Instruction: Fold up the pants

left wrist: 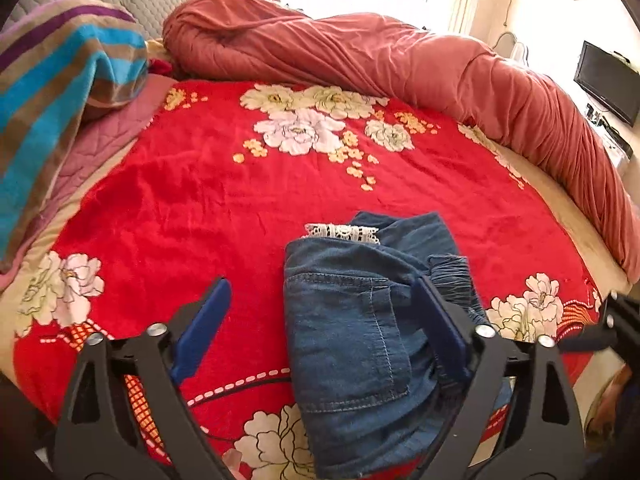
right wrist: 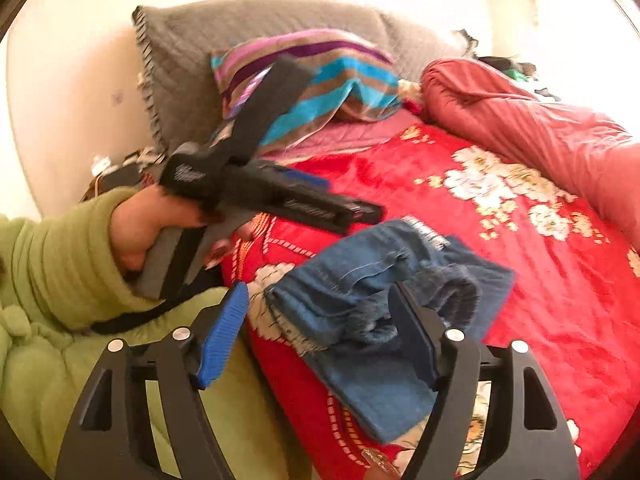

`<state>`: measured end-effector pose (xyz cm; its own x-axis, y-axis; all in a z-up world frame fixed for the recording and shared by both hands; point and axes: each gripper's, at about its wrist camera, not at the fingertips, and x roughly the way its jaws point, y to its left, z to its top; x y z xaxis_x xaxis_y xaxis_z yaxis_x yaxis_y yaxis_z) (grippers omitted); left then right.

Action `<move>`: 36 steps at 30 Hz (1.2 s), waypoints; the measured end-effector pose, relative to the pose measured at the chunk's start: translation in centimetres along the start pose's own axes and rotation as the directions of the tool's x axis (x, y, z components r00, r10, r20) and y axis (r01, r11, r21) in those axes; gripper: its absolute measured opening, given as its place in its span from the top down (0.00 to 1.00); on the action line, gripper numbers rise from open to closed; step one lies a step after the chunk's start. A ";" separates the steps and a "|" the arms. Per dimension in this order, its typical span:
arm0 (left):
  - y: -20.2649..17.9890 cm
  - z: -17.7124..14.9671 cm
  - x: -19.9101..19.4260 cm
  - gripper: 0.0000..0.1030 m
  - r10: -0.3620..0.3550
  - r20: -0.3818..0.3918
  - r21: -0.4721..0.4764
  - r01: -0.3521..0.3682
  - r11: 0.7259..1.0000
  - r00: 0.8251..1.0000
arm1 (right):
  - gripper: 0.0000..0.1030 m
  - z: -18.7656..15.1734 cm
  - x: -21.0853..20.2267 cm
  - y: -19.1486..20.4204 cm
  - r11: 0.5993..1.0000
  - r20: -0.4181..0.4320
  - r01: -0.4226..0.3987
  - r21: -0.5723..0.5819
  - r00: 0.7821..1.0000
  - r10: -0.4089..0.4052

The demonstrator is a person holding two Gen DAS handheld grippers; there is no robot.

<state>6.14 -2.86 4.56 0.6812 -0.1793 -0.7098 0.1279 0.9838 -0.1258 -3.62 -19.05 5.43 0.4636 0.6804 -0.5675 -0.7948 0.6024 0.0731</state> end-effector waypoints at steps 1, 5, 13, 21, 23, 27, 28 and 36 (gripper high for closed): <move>0.0 0.0 -0.3 0.14 0.003 0.006 0.001 -0.003 1.000 1.000 | 0.31 0.2 -0.3 -0.3 1.000 0.010 0.014 0.008 1.000 -0.014; -0.4 0.2 -1.5 0.10 0.012 0.032 0.004 -0.012 1.000 0.999 | 0.30 0.4 -1.2 -1.3 0.997 0.037 0.066 0.032 0.997 -0.067; -1.4 0.0 -3.3 0.09 0.029 0.078 0.039 -0.032 0.999 0.997 | 0.15 0.8 -3.6 -4.2 0.972 0.110 0.192 0.136 0.972 -0.208; -1.4 -0.5 -3.5 0.09 0.037 0.076 0.041 -0.040 0.998 0.996 | 0.15 0.2 -3.6 -7.5 0.935 0.082 0.256 0.247 0.955 -0.284; -1.2 -0.6 -3.2 0.09 0.038 0.070 0.039 -0.041 0.998 0.997 | 0.15 0.0 -3.2 -7.9 0.928 0.064 0.266 0.261 0.954 -0.292; -0.7 -1.0 -2.4 0.09 0.043 0.049 0.027 -0.044 0.999 0.998 | 0.15 -0.7 -1.9 -8.8 0.911 0.002 0.294 0.289 0.951 -0.308; -0.5 -1.1 -2.1 0.09 0.045 0.041 0.024 -0.046 0.999 0.998 | 0.15 -0.9 -1.5 -9.0 0.907 -0.016 0.301 0.294 0.951 -0.310; 1.2 -2.1 0.6 0.09 0.046 -0.021 -0.019 -0.046 0.999 0.999 | 0.15 -2.9 1.9 -11.5 0.864 -0.158 0.328 0.381 0.944 -0.289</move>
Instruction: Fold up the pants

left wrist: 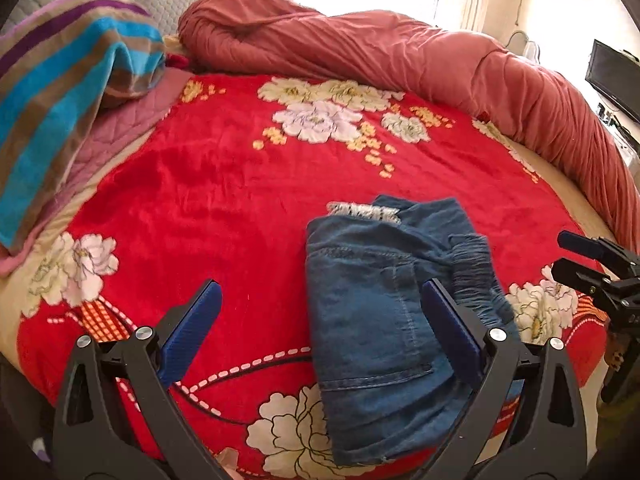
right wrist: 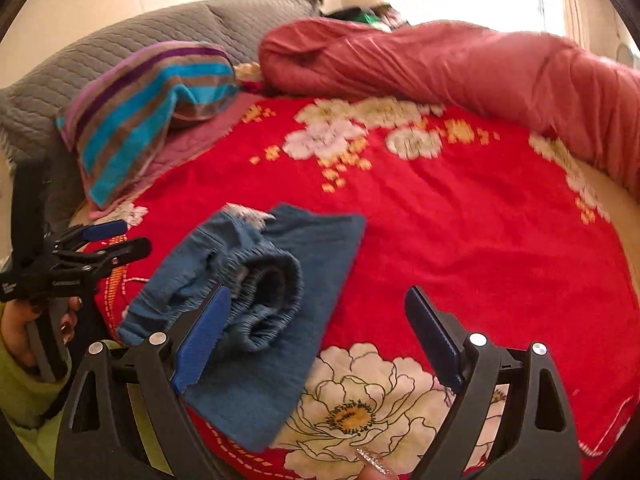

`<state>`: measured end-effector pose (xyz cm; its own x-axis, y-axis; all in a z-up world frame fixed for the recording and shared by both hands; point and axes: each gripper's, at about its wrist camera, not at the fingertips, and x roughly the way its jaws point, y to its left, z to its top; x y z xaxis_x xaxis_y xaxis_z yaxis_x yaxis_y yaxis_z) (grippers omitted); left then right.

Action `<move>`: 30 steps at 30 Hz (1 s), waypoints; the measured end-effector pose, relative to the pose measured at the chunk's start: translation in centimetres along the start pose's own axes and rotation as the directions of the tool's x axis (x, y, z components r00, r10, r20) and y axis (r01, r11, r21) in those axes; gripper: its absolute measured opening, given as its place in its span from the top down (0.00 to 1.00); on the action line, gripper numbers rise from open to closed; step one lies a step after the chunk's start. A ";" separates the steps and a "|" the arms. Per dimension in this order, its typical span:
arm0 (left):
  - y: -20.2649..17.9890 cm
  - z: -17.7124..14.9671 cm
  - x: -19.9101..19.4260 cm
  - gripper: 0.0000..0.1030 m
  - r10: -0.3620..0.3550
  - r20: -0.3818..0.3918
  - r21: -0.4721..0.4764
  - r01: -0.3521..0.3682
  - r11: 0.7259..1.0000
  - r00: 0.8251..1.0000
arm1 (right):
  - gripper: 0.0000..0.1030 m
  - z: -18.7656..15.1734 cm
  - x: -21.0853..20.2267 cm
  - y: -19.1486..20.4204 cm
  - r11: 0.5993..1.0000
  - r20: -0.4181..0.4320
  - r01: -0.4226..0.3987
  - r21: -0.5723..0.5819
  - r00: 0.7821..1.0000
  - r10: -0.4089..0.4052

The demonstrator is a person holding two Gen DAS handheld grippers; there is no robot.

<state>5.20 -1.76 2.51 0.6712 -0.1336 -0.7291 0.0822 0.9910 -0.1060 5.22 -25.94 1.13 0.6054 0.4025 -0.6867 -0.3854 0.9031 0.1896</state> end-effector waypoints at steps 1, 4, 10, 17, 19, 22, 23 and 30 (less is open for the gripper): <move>0.2 -0.1 0.4 0.09 -0.002 -0.010 -0.007 0.002 1.000 1.000 | 0.15 -0.1 0.4 -0.2 1.000 -0.014 -0.005 0.014 1.000 0.006; 0.7 -0.6 1.6 0.09 -0.023 -0.043 -0.036 0.021 0.999 0.999 | 0.21 -0.3 1.9 -0.5 0.998 -0.054 -0.026 0.052 0.998 0.029; 0.9 -1.3 2.9 0.09 -0.072 -0.077 -0.067 0.067 0.996 0.994 | 0.30 -0.6 4.4 -0.2 0.995 -0.127 -0.057 0.082 0.990 0.068; 0.2 -1.8 4.1 0.10 -0.104 -0.109 -0.053 0.098 0.994 0.989 | 0.35 -0.7 6.0 -0.2 0.988 -0.160 -0.099 0.120 0.980 0.118; -0.1 -1.9 4.5 0.10 -0.111 -0.119 -0.045 0.107 0.993 0.987 | 0.35 -0.8 6.5 0.0 0.987 -0.172 -0.110 0.120 0.977 0.130; -0.5 -1.9 5.0 0.18 -0.126 -0.125 -0.038 0.122 0.992 0.984 | 0.35 -0.9 7.4 0.3 0.985 -0.196 -0.123 0.117 0.970 0.144; -0.6 -1.9 5.1 0.21 -0.130 -0.126 -0.036 0.127 0.991 0.983 | 0.35 -1.0 7.7 0.4 0.985 -0.199 -0.125 0.117 0.969 0.146; -1.2 -2.0 6.0 0.34 -0.147 -0.148 -0.025 0.145 0.989 0.978 | 0.35 -1.0 8.5 0.4 0.983 -0.196 -0.145 0.113 0.967 0.165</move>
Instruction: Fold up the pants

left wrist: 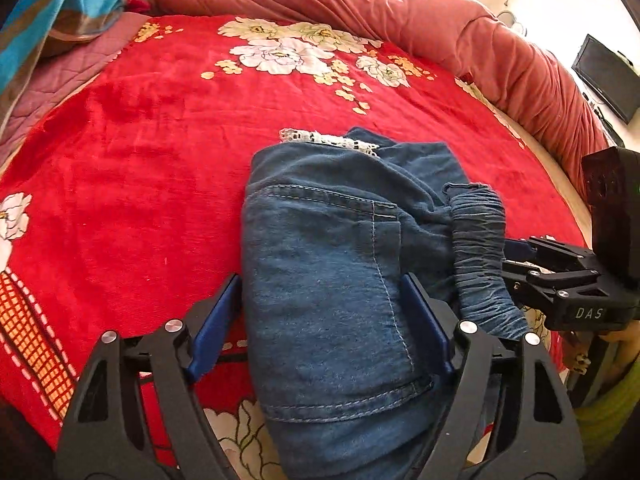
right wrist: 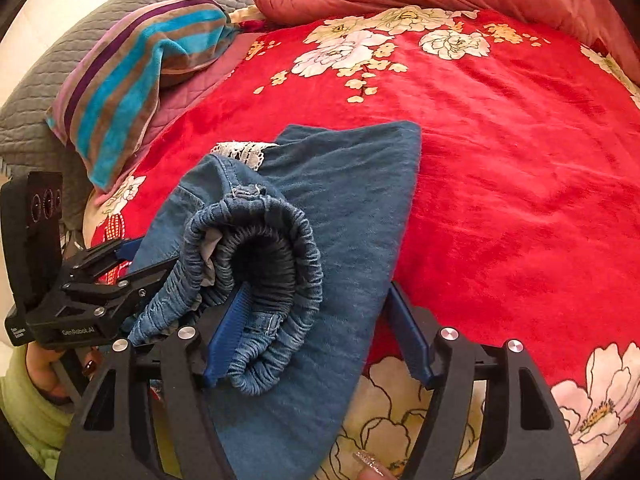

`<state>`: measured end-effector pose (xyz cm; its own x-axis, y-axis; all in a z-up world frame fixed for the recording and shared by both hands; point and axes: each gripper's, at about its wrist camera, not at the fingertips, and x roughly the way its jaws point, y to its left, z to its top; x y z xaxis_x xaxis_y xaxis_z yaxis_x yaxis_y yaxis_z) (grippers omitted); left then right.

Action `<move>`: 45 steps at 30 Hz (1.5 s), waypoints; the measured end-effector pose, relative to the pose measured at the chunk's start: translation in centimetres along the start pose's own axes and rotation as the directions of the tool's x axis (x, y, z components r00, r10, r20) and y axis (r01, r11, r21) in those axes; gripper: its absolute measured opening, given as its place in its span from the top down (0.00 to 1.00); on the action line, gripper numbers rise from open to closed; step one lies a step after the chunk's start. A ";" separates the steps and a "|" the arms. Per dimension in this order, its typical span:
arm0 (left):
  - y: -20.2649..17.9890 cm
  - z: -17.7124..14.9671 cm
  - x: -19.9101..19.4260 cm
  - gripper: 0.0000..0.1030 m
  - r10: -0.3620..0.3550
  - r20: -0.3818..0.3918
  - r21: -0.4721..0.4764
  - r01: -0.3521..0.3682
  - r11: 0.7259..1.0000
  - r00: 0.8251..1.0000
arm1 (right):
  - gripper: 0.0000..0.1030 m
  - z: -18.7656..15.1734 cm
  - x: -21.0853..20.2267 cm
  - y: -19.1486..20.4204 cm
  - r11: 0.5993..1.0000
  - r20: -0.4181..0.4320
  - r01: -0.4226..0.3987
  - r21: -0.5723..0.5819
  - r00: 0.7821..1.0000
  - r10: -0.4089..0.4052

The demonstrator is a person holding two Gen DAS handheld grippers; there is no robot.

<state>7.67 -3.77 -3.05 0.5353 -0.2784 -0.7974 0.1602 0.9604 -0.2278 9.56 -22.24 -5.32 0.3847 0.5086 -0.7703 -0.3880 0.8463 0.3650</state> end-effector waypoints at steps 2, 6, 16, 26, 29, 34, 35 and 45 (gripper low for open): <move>-0.1 0.0 0.2 0.39 -0.010 -0.006 0.000 0.010 1.000 1.000 | 0.34 0.1 0.2 -0.1 1.000 0.003 -0.005 0.000 1.000 0.005; -0.5 0.2 0.4 0.54 -0.020 -0.013 0.013 0.020 1.000 1.000 | 0.42 0.2 0.4 0.1 1.000 0.014 -0.022 -0.017 1.000 0.022; -1.6 1.7 -1.1 0.82 -0.030 0.020 0.045 0.029 0.999 0.999 | 0.82 1.5 -1.7 2.6 0.988 0.101 -0.047 -0.145 0.993 0.062; -1.7 6.2 -1.7 0.82 0.001 0.104 0.048 -0.006 0.999 0.995 | 0.82 6.8 -2.9 3.3 0.979 0.198 -0.002 -0.203 0.979 0.043; -1.6 7.3 -1.4 0.82 0.013 0.121 0.050 -0.020 0.999 0.993 | 0.82 8.0 -2.6 3.0 0.979 0.204 0.011 -0.203 0.979 0.031; -1.1 8.8 -0.3 0.82 0.017 0.131 0.043 -0.023 0.999 0.991 | 0.82 9.5 -1.8 2.3 0.979 0.207 0.037 -0.200 0.978 0.005; -1.1 9.1 0.0 0.82 0.022 0.132 0.046 -0.028 0.999 0.991 | 0.82 9.8 -1.6 2.1 0.980 0.206 0.042 -0.197 0.979 -0.001; -0.2 9.7 2.0 0.82 0.034 0.119 0.039 -0.039 0.998 0.992 | 0.82 10.6 0.8 1.2 0.980 0.181 0.097 -0.174 0.981 -0.065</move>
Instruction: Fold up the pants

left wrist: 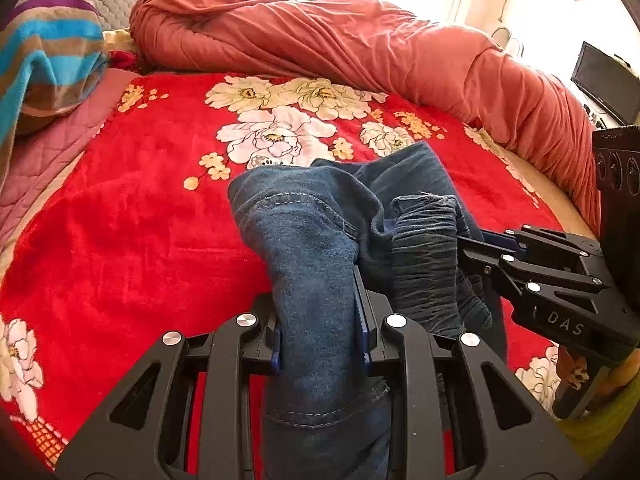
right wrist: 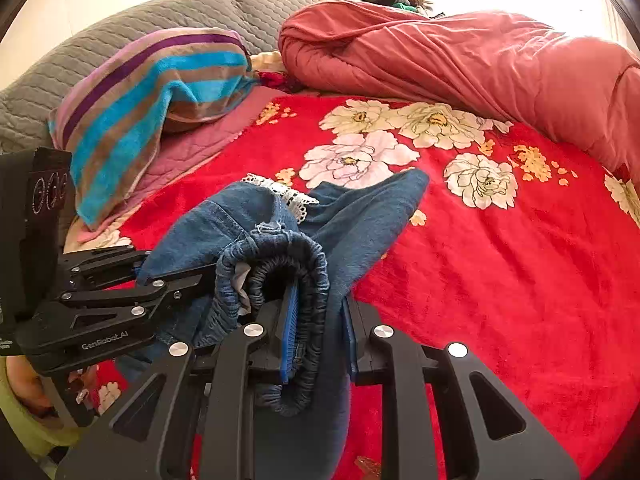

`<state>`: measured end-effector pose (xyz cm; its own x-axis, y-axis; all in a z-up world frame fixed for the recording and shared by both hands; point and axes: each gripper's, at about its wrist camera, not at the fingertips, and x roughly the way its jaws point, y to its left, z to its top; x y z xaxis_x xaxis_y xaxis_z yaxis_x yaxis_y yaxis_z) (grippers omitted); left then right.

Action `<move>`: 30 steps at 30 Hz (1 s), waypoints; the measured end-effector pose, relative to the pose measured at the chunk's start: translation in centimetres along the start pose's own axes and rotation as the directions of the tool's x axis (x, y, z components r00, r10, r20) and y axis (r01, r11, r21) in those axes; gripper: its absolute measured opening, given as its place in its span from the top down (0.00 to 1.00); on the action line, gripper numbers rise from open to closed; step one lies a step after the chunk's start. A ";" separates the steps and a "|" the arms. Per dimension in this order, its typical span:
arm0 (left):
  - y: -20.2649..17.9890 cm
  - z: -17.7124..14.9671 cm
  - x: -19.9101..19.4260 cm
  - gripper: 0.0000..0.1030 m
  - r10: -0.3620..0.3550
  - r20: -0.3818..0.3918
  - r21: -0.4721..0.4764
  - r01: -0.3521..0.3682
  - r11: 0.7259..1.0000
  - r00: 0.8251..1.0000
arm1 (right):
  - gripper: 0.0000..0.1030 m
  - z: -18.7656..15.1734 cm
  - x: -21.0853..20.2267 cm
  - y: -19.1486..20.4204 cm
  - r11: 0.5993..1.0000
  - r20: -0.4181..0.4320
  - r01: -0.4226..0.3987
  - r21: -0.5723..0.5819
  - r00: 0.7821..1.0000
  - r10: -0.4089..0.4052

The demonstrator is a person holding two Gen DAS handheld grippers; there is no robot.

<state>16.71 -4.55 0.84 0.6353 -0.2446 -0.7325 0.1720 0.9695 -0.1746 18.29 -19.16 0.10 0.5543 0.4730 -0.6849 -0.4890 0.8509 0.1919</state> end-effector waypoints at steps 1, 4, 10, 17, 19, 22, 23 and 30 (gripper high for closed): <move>0.1 0.0 0.2 0.82 0.001 -0.003 -0.002 -0.001 1.000 1.000 | 0.82 -0.1 0.2 0.0 1.000 -0.005 0.009 0.000 1.000 -0.009; 0.5 -0.3 0.6 0.80 0.009 -0.012 -0.010 -0.009 1.000 1.000 | 0.82 -0.3 0.6 -0.1 0.999 -0.016 0.033 0.004 0.999 -0.033; 1.1 -0.8 1.0 0.69 0.036 -0.023 -0.017 -0.037 0.999 0.999 | 0.61 -1.2 0.9 -0.6 0.996 -0.028 0.084 0.022 0.996 -0.084; 1.4 -1.3 1.5 0.56 0.048 -0.037 -0.020 -0.049 0.999 0.998 | 0.55 -2.6 1.9 -1.8 0.990 -0.082 0.129 0.056 0.989 -0.125; 1.4 -1.5 1.7 0.54 0.052 -0.043 -0.021 -0.053 0.998 0.998 | 0.49 -2.9 2.3 -2.0 0.987 -0.097 0.147 0.061 0.985 -0.140; 1.6 -1.8 1.8 0.51 0.053 -0.049 -0.026 -0.054 0.998 0.997 | 0.45 -3.1 2.5 -2.2 0.985 -0.109 0.161 0.066 0.982 -0.153; 1.7 -1.8 1.9 0.50 0.052 -0.050 -0.029 -0.054 0.998 0.997 | 0.45 -3.2 2.6 -2.3 0.985 -0.111 0.162 0.068 0.982 -0.154; 1.6 -2.0 1.7 0.48 0.058 -0.048 -0.027 -0.059 0.998 0.997 | 0.45 -3.0 2.0 -2.0 0.984 -0.097 0.165 0.067 0.983 -0.158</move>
<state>16.56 -3.36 -1.95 0.6072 -0.1869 -0.7722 0.1135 0.9824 -0.1485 18.36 -20.58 -3.81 0.5565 0.3078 -0.7718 -0.3444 0.9307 0.1229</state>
